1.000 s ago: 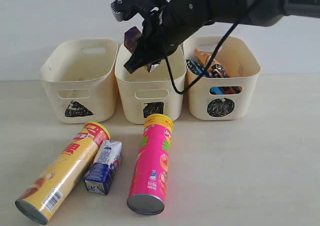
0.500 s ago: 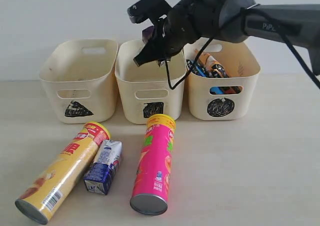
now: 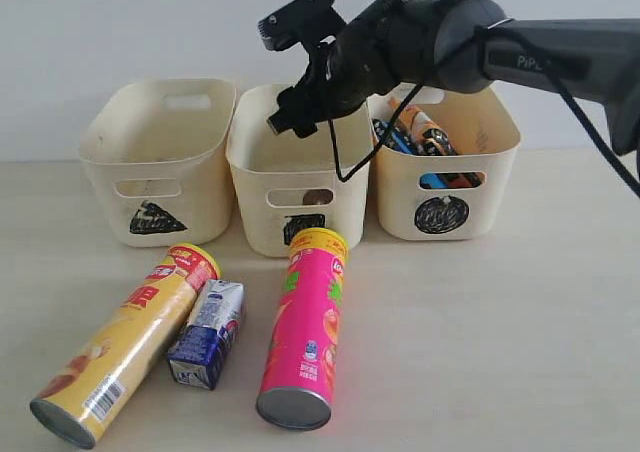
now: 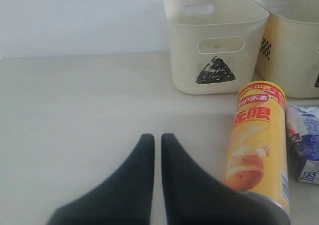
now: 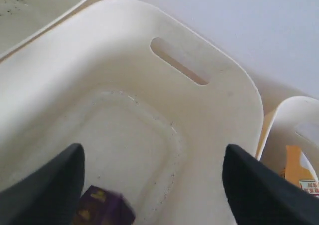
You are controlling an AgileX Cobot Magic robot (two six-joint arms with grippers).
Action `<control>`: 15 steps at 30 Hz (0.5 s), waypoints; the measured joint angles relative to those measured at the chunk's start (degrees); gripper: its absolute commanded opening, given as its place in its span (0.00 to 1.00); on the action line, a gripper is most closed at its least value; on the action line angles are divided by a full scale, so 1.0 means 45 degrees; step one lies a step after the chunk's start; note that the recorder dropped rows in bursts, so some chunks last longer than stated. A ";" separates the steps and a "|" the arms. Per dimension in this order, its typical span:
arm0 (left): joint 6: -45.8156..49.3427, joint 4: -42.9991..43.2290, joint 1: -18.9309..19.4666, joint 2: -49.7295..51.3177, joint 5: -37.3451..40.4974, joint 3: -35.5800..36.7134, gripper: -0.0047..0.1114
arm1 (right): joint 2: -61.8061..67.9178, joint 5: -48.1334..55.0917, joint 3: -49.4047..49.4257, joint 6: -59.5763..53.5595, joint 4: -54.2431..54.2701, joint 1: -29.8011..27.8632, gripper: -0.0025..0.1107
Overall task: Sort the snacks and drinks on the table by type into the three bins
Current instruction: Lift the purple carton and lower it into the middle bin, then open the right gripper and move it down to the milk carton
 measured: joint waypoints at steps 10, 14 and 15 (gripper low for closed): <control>0.0000 0.0000 0.0000 0.0000 0.0000 0.0000 0.08 | -0.0360 0.2018 -0.0009 0.0000 0.0394 0.0000 0.61; 0.0000 0.0000 0.0000 0.0000 0.0000 0.0000 0.08 | -0.0842 0.2734 -0.0009 -0.0027 0.0635 0.0027 0.38; 0.0000 0.0000 0.0000 0.0000 0.0000 0.0000 0.08 | -0.0965 0.2918 -0.0009 -0.0098 0.0657 0.0059 0.30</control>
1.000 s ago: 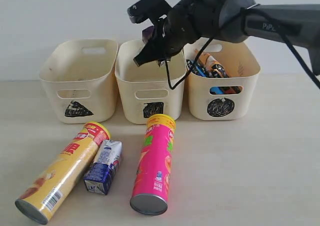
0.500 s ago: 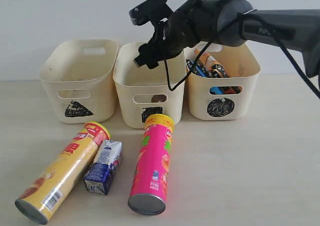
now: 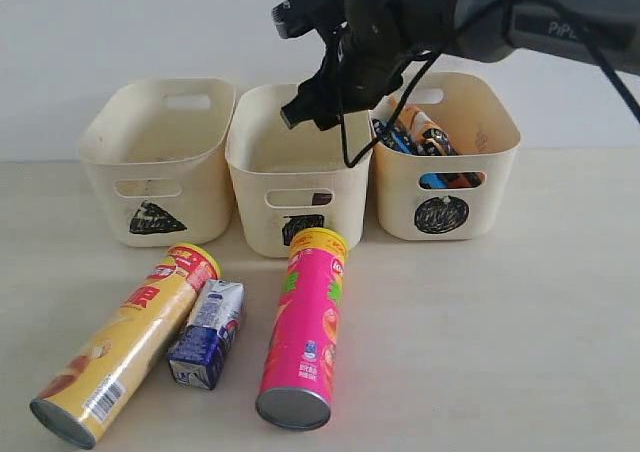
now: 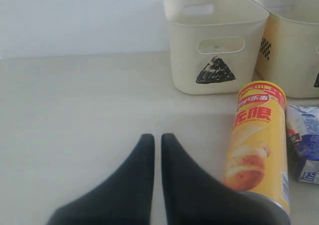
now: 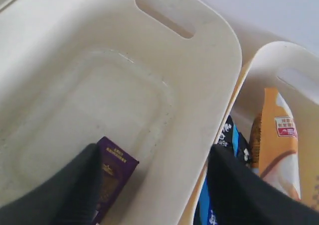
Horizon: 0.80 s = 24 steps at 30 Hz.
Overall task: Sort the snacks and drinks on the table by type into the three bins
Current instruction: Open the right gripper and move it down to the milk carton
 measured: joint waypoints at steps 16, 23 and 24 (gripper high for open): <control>0.0000 0.0000 0.0000 0.0000 0.0000 0.0000 0.08 | -0.0537 0.3713 0.0000 -0.0233 0.0500 0.1911 0.02; 0.0000 0.0000 0.0000 0.0000 0.0000 0.0000 0.08 | -0.0675 0.4497 0.0000 -0.0255 0.1061 0.3007 0.02; 0.0000 0.0000 0.0000 0.0000 0.0000 0.0000 0.08 | -0.0675 0.4592 0.0000 -0.0255 0.1093 0.3149 0.02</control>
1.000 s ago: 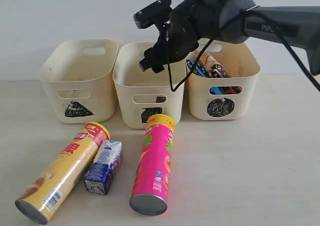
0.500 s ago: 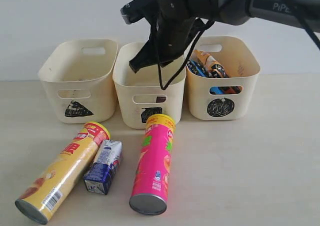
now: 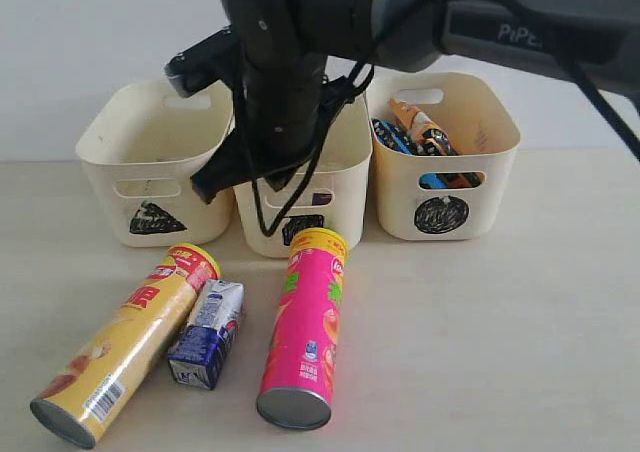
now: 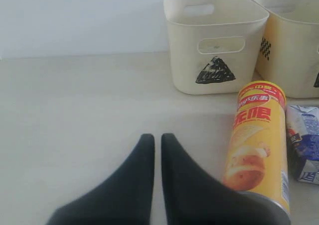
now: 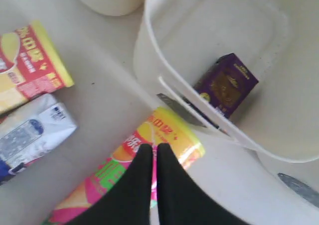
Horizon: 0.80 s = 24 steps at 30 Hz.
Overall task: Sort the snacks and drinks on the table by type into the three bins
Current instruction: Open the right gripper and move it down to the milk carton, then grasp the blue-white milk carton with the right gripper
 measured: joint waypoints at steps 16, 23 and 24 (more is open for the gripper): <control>0.0000 0.0000 0.0000 0.0000 0.0000 0.0000 0.08 | 0.0006 0.0985 0.0000 0.1008 0.5243 0.1136 0.31; 0.0000 0.0000 0.0000 0.0000 0.0000 0.0000 0.08 | 0.0785 0.0658 -0.0029 0.2326 0.4225 0.1574 0.42; 0.0000 0.0000 0.0000 0.0000 0.0000 0.0000 0.08 | 0.0861 0.0827 -0.0086 0.2556 0.3833 0.1574 0.42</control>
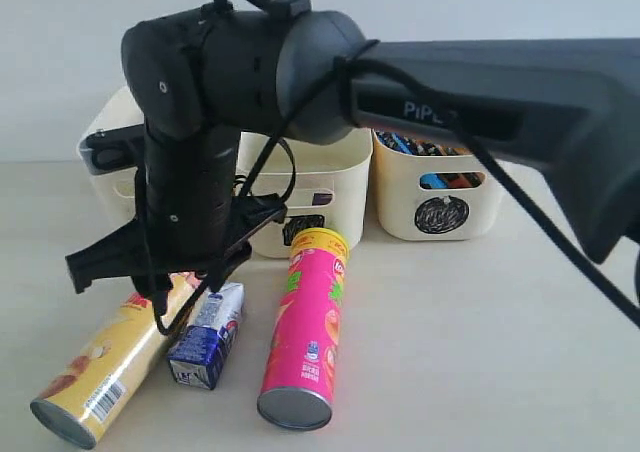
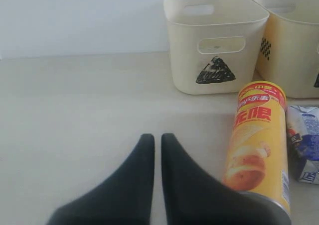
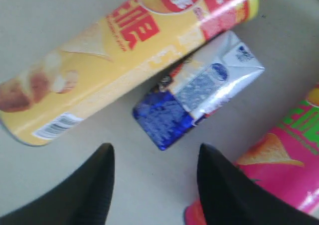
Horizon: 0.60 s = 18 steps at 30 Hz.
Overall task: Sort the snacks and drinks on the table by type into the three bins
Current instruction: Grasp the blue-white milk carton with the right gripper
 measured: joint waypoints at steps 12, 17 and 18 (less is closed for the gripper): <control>0.0000 0.0000 0.0000 0.0000 0.0000 0.0000 0.08 | 0.1021 -0.0225 -0.0229 0.0940 -0.1210 0.0000 0.68; 0.0000 0.0000 0.0000 0.0000 0.0000 0.0000 0.08 | 0.1425 -0.0803 -0.0229 0.0888 -0.1210 0.0000 0.72; 0.0000 0.0000 0.0000 0.0000 0.0000 0.0000 0.08 | 0.1491 -0.0939 -0.0229 0.0888 -0.1210 0.0000 0.72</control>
